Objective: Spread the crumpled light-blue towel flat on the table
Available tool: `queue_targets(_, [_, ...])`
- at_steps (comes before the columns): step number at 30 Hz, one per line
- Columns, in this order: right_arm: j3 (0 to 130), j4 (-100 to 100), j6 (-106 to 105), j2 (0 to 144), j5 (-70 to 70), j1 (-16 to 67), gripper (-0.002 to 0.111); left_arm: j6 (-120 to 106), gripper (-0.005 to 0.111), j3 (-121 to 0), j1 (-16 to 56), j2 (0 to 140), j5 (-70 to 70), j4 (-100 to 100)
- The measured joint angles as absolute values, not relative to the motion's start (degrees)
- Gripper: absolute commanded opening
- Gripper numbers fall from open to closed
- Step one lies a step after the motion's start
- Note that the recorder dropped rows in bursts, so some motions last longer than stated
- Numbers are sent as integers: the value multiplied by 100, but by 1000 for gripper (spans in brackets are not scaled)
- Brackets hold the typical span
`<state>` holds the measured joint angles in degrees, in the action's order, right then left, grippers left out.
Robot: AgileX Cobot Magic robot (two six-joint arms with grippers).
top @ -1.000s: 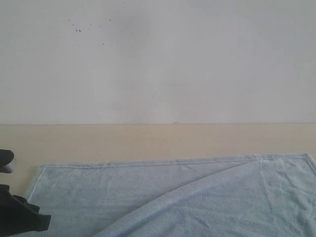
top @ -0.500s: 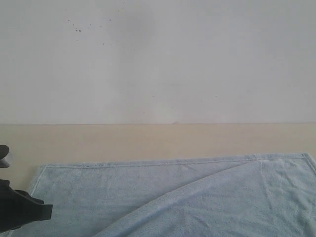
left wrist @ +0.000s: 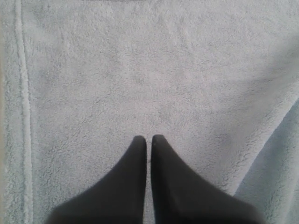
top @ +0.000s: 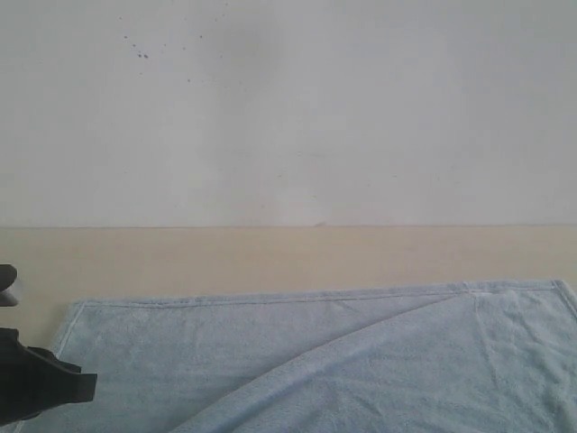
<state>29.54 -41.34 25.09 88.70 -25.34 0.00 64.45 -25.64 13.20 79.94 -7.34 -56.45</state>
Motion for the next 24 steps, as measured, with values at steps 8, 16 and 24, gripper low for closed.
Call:
queue_targets(8, [2950,-4149,2509,8870,-2524,0,0,6445,4,-2554,1320,7994,-779,-5645])
queue_targets(16, [2928,-4088,2521,9014,-2446,0,0,6445,4,-2554,1320,7994,-789,-5645])
queue_targets(24, [2924,-3994,2867,9248,-2386,0,0,6445,4,-2491,1320,7994,-816,-5645])
